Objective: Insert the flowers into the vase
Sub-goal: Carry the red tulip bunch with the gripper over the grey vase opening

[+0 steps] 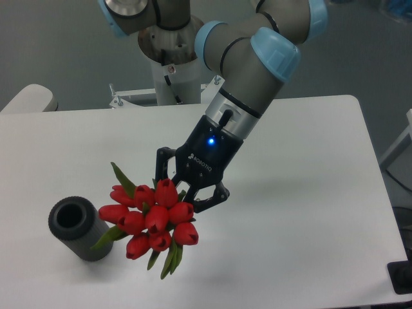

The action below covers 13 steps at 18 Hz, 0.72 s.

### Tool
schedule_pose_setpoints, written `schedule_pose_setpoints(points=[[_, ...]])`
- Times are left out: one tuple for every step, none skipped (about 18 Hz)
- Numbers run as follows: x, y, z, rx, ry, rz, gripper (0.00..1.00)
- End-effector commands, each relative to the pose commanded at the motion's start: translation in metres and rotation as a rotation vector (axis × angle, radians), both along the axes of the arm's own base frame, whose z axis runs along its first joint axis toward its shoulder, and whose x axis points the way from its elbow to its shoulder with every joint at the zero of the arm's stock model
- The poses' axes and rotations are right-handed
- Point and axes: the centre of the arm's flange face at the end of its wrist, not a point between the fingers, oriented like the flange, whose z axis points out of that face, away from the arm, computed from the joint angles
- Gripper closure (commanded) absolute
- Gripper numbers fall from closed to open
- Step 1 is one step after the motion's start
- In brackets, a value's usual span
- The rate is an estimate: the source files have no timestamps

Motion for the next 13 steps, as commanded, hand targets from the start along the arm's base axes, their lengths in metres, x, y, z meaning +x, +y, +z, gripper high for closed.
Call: schedule_pose_setpoints(points=[[0.002,0.001,-0.002,-0.003,0.0,-0.003,0.68],[0.004,0.002,-0.002,-0.003,0.0,-0.006,0.68],[0.004,0.003,-0.002,0.0,0.002,-0.007,0.68],[0.005,0.002,0.0,0.003,0.007,-0.008,0.67],[0.006,0.002,0.001,0.004,0.008,-0.009,0.67],[0.009,0.003,0.001,0.004,0.008,-0.013,0.67],[0.011,0.005,0.0,0.003,0.006,-0.016,0.67],[0.017,0.007,0.002,0.005,0.006,-0.025,0.67],[0.025,0.01,0.004,0.006,0.007,-0.036,0.67],[0.028,0.01,0.004,0.005,0.006,-0.039,0.67],[0.037,0.014,0.001,0.002,0.002,-0.054,0.67],[0.048,0.019,0.002,0.005,0.001,-0.066,0.67],[0.056,0.023,0.005,0.007,-0.011,-0.059,0.67]])
